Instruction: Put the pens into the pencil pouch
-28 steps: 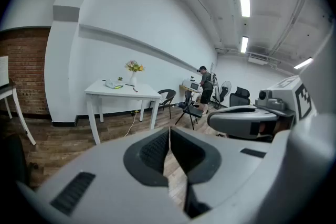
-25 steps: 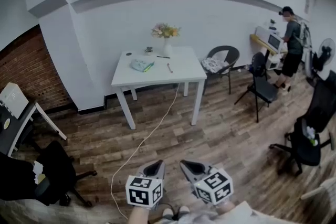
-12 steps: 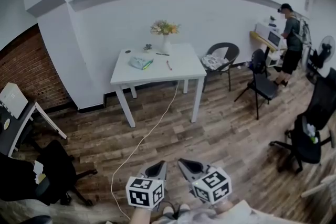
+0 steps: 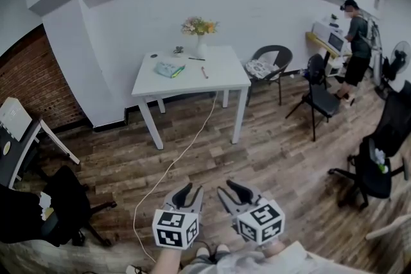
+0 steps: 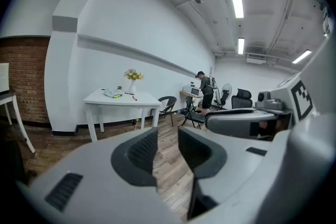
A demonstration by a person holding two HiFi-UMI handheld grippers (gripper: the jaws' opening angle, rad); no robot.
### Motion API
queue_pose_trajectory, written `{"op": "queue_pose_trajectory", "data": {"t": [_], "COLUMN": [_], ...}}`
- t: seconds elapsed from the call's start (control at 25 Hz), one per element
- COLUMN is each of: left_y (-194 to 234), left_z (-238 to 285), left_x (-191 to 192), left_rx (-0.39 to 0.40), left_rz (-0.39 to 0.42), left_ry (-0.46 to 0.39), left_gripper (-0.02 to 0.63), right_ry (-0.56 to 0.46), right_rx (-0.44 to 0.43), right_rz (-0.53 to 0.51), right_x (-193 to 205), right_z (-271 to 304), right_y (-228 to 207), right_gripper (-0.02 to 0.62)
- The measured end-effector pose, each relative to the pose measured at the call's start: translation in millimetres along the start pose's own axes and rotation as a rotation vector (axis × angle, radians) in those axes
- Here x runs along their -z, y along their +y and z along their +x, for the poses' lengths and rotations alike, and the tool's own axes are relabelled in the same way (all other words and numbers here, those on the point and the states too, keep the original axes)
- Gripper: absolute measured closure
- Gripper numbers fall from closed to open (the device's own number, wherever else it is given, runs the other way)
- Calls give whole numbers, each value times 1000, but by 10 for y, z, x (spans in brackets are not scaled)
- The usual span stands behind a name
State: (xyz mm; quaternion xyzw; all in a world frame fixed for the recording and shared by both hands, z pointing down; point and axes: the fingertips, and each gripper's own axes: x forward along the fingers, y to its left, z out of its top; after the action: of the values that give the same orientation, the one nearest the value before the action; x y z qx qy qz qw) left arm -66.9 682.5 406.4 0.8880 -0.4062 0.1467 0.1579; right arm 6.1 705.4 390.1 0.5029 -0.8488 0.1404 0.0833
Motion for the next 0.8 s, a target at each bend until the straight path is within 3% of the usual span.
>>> {"op": "queue_pose_trajectory", "data": {"t": [0.04,0.08,0.28,0.8], "left_y": [-11,-30,-136,-140], "left_z": [16,32,113,438], "left_x": [1,9,56,178], "left_rx": [-5,-6,-15,-12], "left_rz": [-8,-12,8,-32], "left_ry": [1,4,11,58], "left_gripper": [500,500,476,476], "right_ry": [4,4,0,31], "right_rx": [-5,-8,-16,-46], "right_rz": [2,-1,-2,49], "right_x": [4,5,29,141], "right_z": [-9,-21,-63,116], "right_y": [0,-5,-136,-357], "right_gripper": [470,465,465,465]}}
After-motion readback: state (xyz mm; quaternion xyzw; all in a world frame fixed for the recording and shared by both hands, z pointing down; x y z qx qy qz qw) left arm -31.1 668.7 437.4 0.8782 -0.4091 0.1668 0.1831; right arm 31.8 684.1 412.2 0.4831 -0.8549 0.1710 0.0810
